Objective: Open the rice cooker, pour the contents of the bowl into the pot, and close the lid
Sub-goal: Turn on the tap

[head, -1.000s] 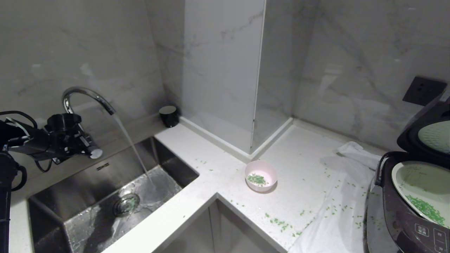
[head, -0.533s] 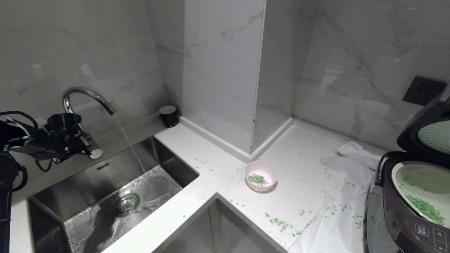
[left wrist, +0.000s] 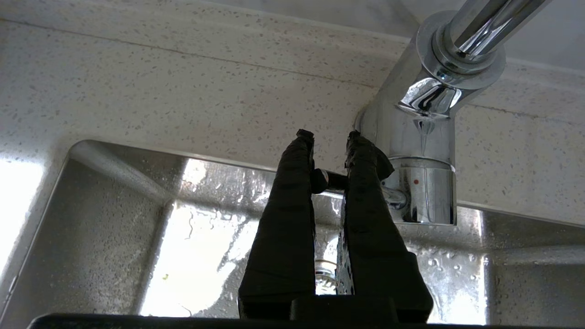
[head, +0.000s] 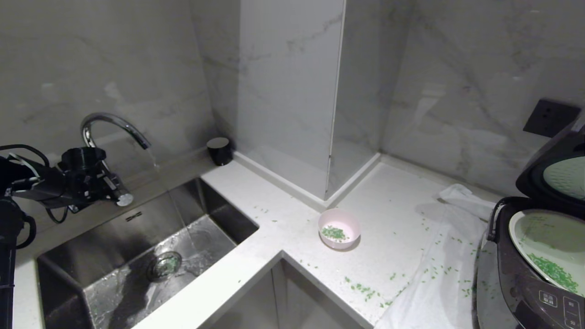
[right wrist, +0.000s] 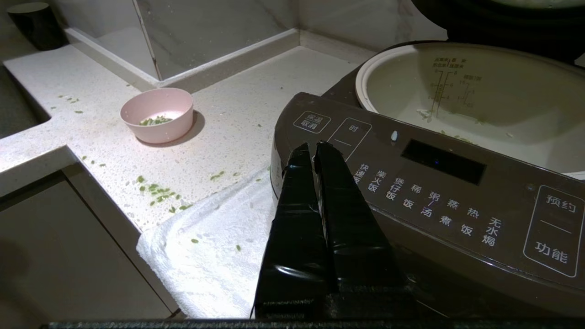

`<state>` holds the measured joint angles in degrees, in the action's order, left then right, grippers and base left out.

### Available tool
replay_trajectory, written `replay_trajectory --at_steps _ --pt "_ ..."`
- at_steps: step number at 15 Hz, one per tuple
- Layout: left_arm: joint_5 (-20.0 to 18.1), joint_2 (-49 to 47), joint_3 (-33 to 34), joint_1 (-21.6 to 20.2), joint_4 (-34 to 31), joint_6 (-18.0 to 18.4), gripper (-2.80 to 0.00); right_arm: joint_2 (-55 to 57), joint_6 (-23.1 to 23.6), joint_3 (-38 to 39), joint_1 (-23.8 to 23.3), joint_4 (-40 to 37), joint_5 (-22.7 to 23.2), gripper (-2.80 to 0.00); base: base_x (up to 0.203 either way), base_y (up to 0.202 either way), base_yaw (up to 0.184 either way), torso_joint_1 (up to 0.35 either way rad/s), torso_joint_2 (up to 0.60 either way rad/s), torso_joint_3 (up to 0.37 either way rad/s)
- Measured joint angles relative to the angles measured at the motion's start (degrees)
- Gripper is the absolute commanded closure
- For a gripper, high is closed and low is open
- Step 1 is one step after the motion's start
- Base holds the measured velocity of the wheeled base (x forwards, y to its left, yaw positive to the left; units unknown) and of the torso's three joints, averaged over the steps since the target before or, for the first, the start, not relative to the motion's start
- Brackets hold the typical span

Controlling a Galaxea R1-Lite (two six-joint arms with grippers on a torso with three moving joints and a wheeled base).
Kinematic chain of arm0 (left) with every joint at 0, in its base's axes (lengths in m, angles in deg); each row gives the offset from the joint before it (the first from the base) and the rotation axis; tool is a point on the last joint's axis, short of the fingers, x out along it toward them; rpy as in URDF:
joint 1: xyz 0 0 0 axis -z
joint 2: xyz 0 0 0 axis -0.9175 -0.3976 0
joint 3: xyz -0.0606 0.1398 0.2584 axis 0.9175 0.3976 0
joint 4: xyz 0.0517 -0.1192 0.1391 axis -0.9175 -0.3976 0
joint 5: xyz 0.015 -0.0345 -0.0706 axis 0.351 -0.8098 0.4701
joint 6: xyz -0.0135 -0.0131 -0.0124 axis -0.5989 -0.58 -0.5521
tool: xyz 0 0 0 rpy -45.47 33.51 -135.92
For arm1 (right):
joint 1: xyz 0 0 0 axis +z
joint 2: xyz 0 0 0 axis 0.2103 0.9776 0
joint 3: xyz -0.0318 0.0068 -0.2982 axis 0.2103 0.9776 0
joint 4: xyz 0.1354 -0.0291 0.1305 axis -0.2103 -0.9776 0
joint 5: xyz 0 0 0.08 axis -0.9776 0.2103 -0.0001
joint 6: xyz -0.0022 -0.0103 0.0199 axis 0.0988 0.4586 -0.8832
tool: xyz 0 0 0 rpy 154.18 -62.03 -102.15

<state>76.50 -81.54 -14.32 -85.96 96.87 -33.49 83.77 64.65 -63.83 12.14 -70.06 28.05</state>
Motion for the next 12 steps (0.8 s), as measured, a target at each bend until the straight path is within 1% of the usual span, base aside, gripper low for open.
replay_trajectory --at_steps 10,11,12 --pt "0.0 0.5 0.0 0.1 0.1 -0.3 0.00 0.0 0.0 0.0 0.0 0.0 0.0 0.00 0.000 0.000 0.000 0.000 0.00 0.000" --pt "0.0 0.5 0.0 0.1 0.0 -0.3 -2.80 0.0 0.0 0.0 0.0 0.0 0.0 0.00 0.000 0.000 0.000 0.000 0.00 0.000" --pt "0.0 0.6 0.0 0.1 0.0 -0.4 -2.80 0.0 0.0 0.0 0.0 0.0 0.0 0.00 0.000 0.000 0.000 0.000 0.00 0.000"
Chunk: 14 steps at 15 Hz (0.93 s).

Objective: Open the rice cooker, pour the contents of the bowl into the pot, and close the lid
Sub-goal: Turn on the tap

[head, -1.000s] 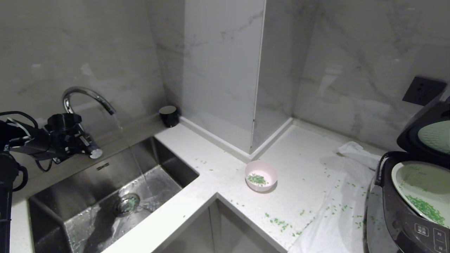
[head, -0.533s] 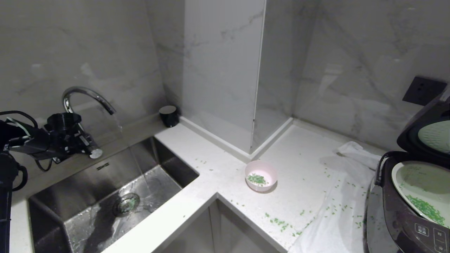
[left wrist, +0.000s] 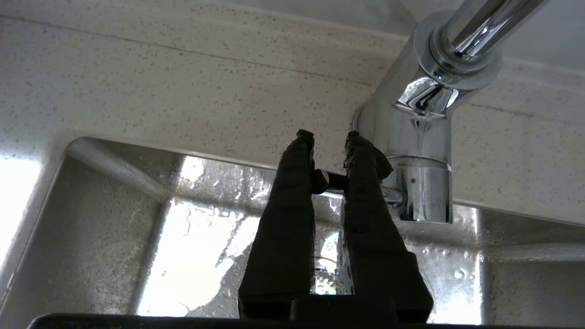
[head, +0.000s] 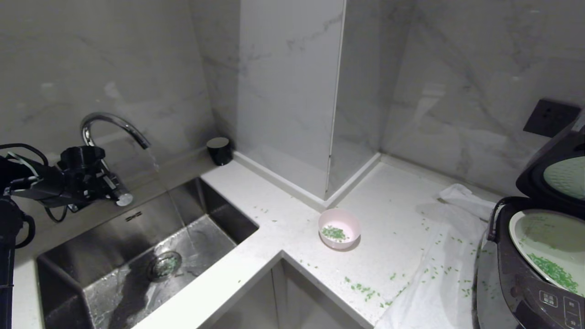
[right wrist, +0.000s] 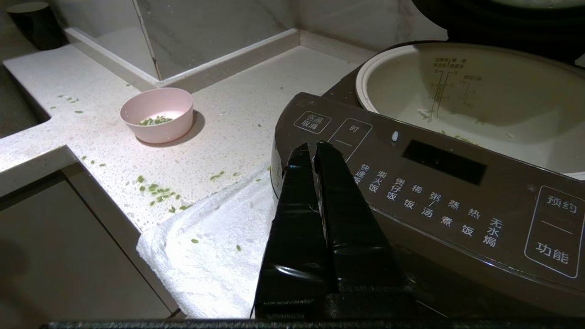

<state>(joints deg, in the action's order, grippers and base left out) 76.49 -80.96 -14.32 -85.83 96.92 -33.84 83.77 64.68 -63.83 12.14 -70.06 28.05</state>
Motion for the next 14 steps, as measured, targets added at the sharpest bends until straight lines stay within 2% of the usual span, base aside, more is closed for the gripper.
replay_trajectory --at_steps 9,12,14 --pt "0.0 0.9 0.8 0.0 -0.1 -0.1 -2.80 0.0 0.0 0.0 0.0 0.0 0.0 0.00 0.000 0.000 0.000 0.000 0.00 0.000" --pt "-1.0 3.2 5.2 0.0 -0.2 -0.2 -2.80 0.0 0.0 0.0 0.0 0.0 0.0 0.00 0.000 0.000 0.000 0.000 0.00 0.000" --pt "-4.6 6.8 10.6 0.3 -0.2 0.0 -2.80 0.0 0.0 0.0 0.0 0.0 0.0 0.00 0.000 0.000 0.000 0.000 0.00 0.000"
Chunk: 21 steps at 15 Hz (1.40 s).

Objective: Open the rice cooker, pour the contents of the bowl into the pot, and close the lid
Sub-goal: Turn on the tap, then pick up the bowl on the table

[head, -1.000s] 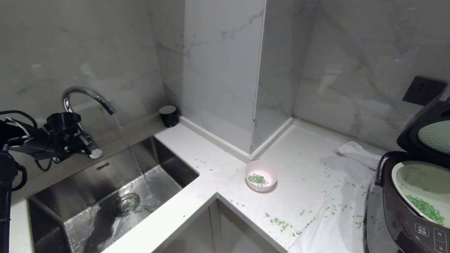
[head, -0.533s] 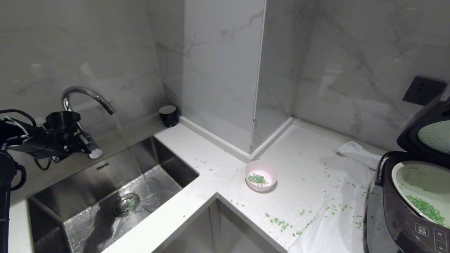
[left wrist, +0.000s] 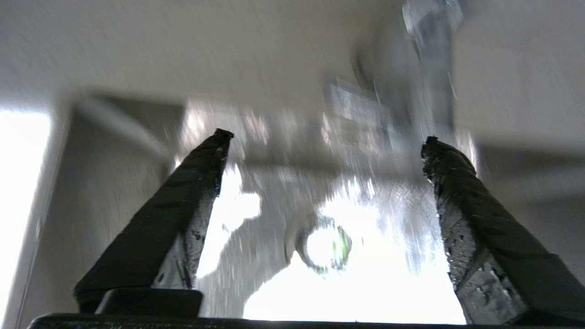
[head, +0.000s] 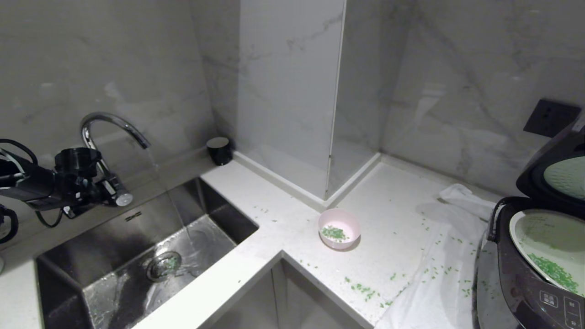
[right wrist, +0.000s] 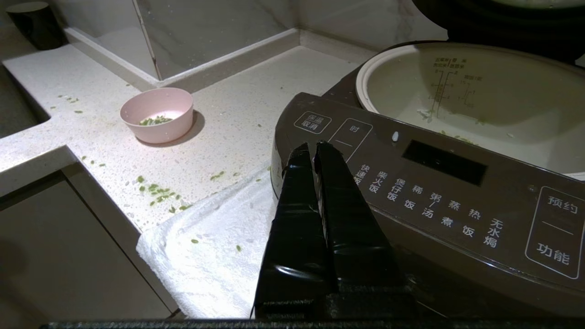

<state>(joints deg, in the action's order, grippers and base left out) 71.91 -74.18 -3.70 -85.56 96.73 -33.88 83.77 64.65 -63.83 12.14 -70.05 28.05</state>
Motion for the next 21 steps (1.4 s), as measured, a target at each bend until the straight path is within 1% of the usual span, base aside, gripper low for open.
replay_trajectory --at_steps 2,4,7,9,10,11,12,14,15,16,17,18,21 --pt "-4.8 4.4 6.8 0.4 0.2 0.2 -2.80 0.0 0.0 0.0 0.0 0.0 0.0 0.00 0.000 0.000 0.000 0.000 0.00 0.000" --pt "-8.8 8.7 12.3 0.9 0.4 0.3 -2.80 0.0 0.0 0.0 0.0 0.0 0.0 0.00 0.000 0.000 0.000 0.000 0.00 0.000" --pt "-11.5 15.0 18.9 2.9 0.5 0.5 -2.80 0.0 0.0 0.0 0.0 0.0 0.0 0.00 0.000 0.000 0.000 0.000 0.00 0.000" --pt "-14.9 19.6 23.5 4.4 0.6 0.9 -2.80 0.0 0.0 0.0 0.0 0.0 0.0 0.00 0.000 0.000 0.000 0.000 0.00 0.000" --pt "-16.7 22.1 26.4 5.2 0.9 1.7 -2.80 0.0 0.0 0.0 0.0 0.0 0.0 0.00 0.000 0.000 0.000 0.000 0.00 0.000" --pt "-18.2 24.2 29.6 6.1 2.3 2.7 -2.80 0.0 0.0 0.0 0.0 0.0 0.0 0.00 0.000 0.000 0.000 0.000 0.00 0.000" --pt "-19.2 26.0 33.1 7.0 5.2 4.1 -2.80 0.0 0.0 0.0 0.0 0.0 0.0 0.00 0.000 0.000 0.000 0.000 0.00 0.000" --pt "-20.0 28.7 41.0 9.1 14.8 9.4 -2.80 0.0 0.0 0.0 0.0 0.0 0.0 0.00 0.000 0.000 0.000 0.000 0.00 0.000" --pt "-20.1 29.7 44.8 10.2 20.3 12.1 0.00 0.0 0.0 0.0 0.0 0.0 0.0 0.00 0.000 0.000 0.000 0.000 0.00 0.000" --pt "-20.2 30.7 48.4 11.6 25.6 14.2 0.00 0.0 0.0 0.0 0.0 0.0 0.0 0.00 0.000 0.000 0.000 0.000 0.00 0.000" --pt "-20.2 31.7 50.5 12.9 29.6 15.1 0.00 0.0 0.0 0.0 0.0 0.0 0.0 0.00 0.000 0.000 0.000 0.000 0.00 0.000" --pt "-20.2 32.7 51.8 14.1 31.5 15.4 0.00 0.0 0.0 0.0 0.0 0.0 0.0 0.00 0.000 0.000 0.000 0.000 0.00 0.000" --pt "-20.2 35.9 53.3 17.9 31.1 15.4 0.00 0.0 0.0 0.0 0.0 0.0 0.0 0.00 0.000 0.000 0.000 0.000 0.00 0.000"
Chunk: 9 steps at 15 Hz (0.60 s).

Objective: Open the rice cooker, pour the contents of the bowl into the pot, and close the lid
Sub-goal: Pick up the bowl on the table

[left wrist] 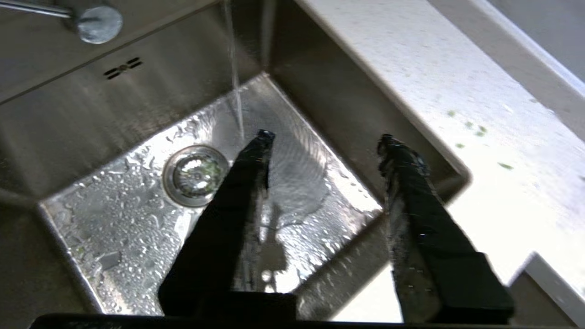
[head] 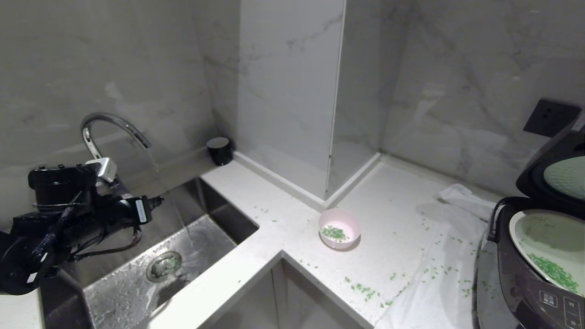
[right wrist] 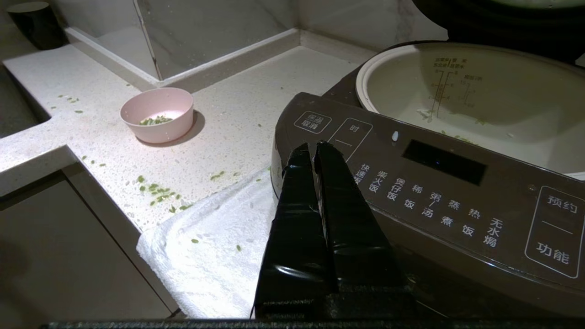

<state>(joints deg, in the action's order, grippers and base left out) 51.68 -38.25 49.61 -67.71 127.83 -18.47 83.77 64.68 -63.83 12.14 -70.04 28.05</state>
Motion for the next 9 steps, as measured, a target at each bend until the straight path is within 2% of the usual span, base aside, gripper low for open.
replay_trajectory --at_steps 5,9 --pt "-0.1 10.6 5.9 4.2 -1.2 -0.3 0.00 0.0 0.0 0.0 0.0 0.0 0.0 0.00 0.000 0.000 0.000 0.000 0.00 0.000" --pt "-0.2 24.2 13.4 5.1 -3.9 -0.2 0.00 0.0 0.0 0.0 0.0 0.0 0.0 0.00 0.000 0.000 0.000 0.000 0.00 0.000"
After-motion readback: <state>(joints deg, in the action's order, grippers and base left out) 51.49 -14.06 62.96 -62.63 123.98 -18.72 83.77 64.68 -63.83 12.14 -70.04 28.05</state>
